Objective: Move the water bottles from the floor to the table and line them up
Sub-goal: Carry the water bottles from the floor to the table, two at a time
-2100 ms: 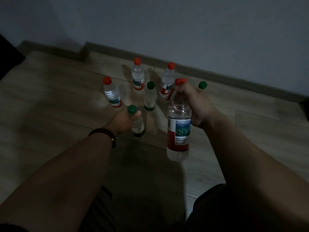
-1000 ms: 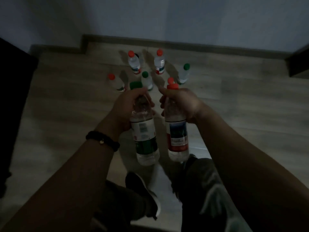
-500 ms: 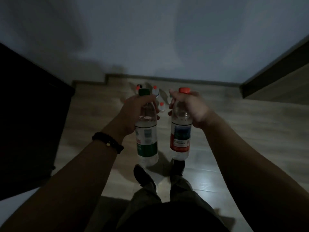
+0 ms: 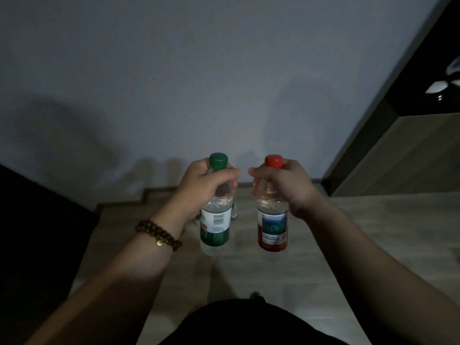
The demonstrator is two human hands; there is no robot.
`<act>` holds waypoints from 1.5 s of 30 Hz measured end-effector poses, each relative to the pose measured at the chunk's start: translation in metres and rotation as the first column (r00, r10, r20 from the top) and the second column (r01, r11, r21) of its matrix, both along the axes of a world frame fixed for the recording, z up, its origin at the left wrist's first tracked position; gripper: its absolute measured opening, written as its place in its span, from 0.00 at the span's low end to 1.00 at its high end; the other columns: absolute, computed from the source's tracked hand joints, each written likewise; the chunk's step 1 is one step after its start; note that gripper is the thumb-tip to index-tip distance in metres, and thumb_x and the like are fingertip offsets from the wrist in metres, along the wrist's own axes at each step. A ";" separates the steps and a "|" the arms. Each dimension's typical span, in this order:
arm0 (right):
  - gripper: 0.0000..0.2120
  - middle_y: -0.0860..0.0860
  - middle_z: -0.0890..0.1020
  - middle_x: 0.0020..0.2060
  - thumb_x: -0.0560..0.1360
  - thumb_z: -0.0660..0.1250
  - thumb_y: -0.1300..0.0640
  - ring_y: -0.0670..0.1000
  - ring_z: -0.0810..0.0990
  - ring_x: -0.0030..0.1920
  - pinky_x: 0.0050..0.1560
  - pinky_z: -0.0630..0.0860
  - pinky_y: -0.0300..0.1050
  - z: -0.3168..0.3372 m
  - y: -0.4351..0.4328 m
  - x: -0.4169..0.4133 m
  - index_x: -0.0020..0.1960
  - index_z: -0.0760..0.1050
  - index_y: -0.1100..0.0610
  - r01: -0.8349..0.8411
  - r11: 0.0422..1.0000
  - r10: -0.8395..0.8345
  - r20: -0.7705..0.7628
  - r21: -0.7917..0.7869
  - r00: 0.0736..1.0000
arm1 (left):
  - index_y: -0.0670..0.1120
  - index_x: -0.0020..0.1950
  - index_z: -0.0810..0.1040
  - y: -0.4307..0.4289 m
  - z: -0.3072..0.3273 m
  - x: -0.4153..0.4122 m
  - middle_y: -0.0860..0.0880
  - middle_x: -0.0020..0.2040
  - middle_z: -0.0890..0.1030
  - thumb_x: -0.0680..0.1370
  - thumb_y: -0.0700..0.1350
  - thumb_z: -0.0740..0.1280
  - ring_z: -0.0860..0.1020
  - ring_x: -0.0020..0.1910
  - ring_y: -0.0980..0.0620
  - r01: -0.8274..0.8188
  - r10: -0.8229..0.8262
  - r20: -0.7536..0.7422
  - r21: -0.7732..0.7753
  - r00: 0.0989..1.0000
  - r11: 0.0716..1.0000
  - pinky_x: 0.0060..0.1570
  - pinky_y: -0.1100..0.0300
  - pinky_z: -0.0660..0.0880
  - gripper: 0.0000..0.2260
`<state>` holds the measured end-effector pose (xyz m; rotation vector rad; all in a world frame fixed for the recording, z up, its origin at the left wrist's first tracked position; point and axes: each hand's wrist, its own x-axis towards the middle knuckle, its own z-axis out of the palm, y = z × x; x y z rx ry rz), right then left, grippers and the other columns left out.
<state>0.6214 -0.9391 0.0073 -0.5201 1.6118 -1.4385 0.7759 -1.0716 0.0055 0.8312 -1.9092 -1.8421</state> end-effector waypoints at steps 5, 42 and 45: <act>0.09 0.56 0.86 0.37 0.71 0.76 0.55 0.53 0.85 0.37 0.37 0.80 0.43 0.010 0.020 -0.023 0.43 0.81 0.60 0.112 0.993 -0.118 -0.137 -0.048 0.983 | 0.48 0.39 0.83 0.005 0.016 -0.033 0.42 0.39 0.85 0.69 0.50 0.74 0.84 0.39 0.45 0.067 -0.069 -0.040 -0.059 0.997 0.996 0.41 0.57 0.79 0.06; 0.08 0.53 0.86 0.35 0.71 0.76 0.53 0.56 0.85 0.41 0.43 0.79 0.48 0.018 0.422 -0.105 0.38 0.81 0.55 0.989 -0.032 -0.941 -0.329 -0.145 -0.078 | 0.37 0.38 0.80 0.383 0.000 -0.364 0.36 0.37 0.83 0.66 0.45 0.73 0.83 0.40 0.39 0.957 -0.957 -0.136 -0.100 0.258 0.272 0.45 0.50 0.80 0.11; 0.09 0.55 0.85 0.34 0.71 0.76 0.55 0.56 0.85 0.40 0.43 0.80 0.47 0.024 0.483 -0.139 0.37 0.81 0.59 0.988 -0.051 -0.937 -0.336 -0.145 -0.098 | 0.38 0.37 0.81 0.446 0.008 -0.400 0.36 0.36 0.83 0.65 0.46 0.73 0.82 0.41 0.34 0.953 -0.959 -0.128 -0.138 0.254 0.271 0.46 0.48 0.79 0.11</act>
